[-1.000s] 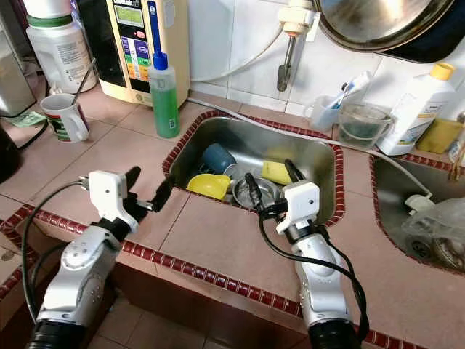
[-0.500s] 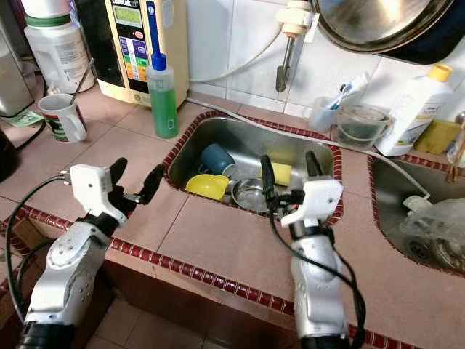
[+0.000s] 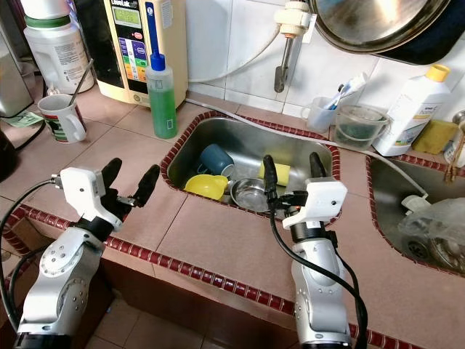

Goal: Kitchen organization

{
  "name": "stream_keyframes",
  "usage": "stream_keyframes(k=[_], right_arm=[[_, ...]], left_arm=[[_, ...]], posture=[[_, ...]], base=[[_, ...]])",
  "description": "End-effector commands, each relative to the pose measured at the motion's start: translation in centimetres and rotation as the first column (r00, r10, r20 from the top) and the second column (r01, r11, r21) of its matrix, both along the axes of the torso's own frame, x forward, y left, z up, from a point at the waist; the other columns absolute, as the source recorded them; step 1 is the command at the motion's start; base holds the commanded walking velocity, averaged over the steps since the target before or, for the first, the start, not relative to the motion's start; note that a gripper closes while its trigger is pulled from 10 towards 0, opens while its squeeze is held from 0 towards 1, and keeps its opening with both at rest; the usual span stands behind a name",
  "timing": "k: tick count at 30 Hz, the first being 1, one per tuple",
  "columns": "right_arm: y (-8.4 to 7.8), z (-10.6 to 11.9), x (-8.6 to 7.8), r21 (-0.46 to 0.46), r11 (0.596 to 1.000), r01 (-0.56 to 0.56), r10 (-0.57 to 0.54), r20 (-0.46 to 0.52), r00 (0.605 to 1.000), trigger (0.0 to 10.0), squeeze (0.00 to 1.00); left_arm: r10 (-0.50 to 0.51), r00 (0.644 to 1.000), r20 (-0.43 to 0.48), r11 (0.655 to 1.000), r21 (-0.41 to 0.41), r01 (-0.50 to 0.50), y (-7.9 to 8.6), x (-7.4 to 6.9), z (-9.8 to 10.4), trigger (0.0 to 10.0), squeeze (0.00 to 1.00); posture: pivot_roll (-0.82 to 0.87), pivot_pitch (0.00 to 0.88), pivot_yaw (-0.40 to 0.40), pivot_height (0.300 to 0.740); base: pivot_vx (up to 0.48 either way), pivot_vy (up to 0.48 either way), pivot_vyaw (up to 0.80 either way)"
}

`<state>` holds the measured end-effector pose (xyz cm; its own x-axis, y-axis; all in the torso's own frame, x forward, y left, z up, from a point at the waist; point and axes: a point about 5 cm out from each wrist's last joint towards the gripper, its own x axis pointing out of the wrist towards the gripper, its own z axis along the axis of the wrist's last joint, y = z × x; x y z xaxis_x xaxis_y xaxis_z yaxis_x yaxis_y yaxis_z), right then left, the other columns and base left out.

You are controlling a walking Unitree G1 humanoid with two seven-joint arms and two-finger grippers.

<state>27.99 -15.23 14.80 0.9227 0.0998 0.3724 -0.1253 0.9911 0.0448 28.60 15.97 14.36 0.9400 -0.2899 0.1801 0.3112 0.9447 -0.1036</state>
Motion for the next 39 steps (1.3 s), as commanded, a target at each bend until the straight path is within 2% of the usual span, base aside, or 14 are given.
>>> stream_keyframes(k=[1, 39], right_arm=[[-0.08, 0.44, -0.14, -0.007, 1.000, 0.009, -0.009, 0.005, 1.000, 10.0, 0.00], [0.20, 0.25, -0.02, -0.010, 1.000, 0.009, -0.009, -0.014, 1.000, 10.0, 0.00]], left_arm=[[-0.007, 1.000, 0.001, 1.000, 0.018, 0.007, -0.26, -0.19, 0.25, 10.0, 0.00], [-0.050, 0.999, -0.014, 0.999, 0.021, 0.050, -1.14, -0.06, 0.51, 10.0, 0.00]], posture=[[0.08, 0.000, -0.045, 0.740], [0.07, 0.000, -0.030, 0.740]], base=[[0.000, 0.000, 0.00], [-0.020, 0.000, 0.00]])
